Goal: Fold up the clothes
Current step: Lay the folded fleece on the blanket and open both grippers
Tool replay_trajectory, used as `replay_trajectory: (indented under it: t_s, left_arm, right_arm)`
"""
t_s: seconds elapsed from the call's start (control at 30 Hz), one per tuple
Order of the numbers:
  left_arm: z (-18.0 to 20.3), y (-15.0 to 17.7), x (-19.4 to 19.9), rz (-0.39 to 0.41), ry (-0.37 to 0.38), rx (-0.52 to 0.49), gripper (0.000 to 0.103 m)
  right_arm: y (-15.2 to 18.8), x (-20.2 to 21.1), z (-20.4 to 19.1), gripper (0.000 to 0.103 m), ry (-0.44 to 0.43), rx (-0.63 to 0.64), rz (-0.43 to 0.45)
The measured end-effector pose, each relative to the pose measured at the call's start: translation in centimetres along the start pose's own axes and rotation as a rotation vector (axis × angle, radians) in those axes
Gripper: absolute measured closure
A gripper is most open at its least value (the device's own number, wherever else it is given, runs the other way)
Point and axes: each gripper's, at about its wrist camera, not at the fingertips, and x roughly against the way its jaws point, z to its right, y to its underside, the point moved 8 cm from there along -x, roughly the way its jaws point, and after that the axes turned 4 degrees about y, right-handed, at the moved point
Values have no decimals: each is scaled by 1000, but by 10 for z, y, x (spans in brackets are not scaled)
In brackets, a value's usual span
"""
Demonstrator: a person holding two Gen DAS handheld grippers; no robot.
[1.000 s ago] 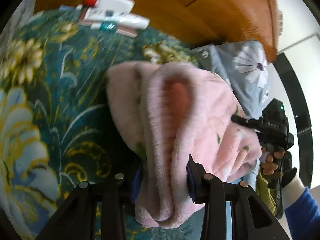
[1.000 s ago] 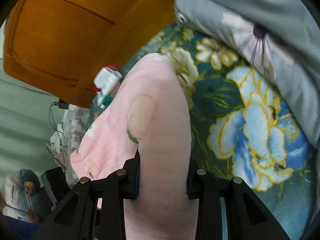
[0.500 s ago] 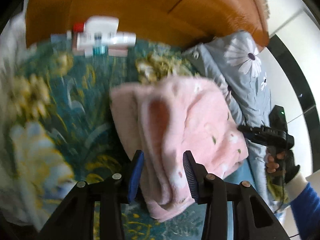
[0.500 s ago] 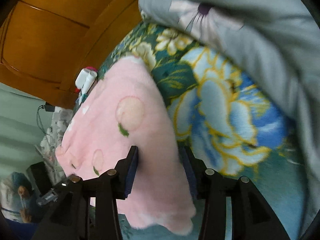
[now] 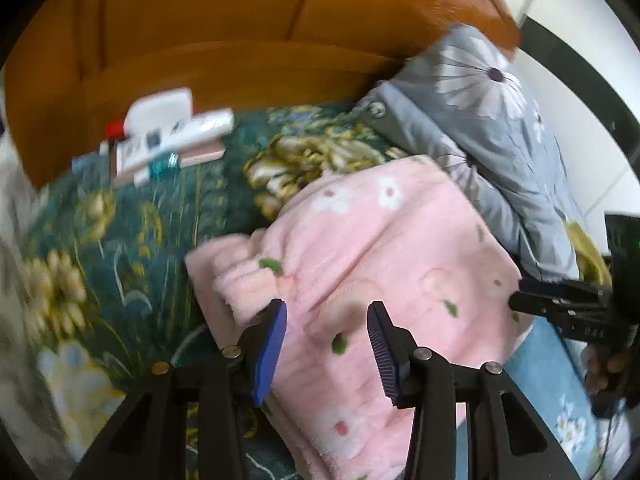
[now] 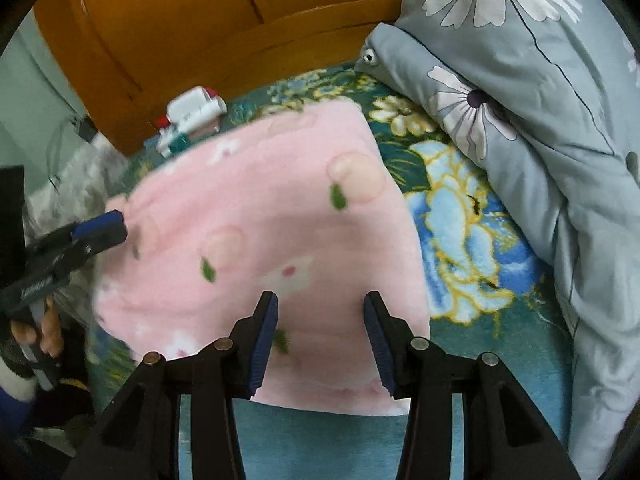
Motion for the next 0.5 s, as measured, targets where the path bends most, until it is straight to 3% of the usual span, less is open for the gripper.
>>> replay_trajectory:
  t_s: [0.27, 0.5]
  left_arm:
    - [8, -1, 0, 40, -50, -62, 55]
    - [29, 18, 30, 75, -43, -32, 51]
  right_arm:
    - [14, -30, 18, 57, 13, -98, -16]
    - [24, 0, 10, 57, 38, -144, 66]
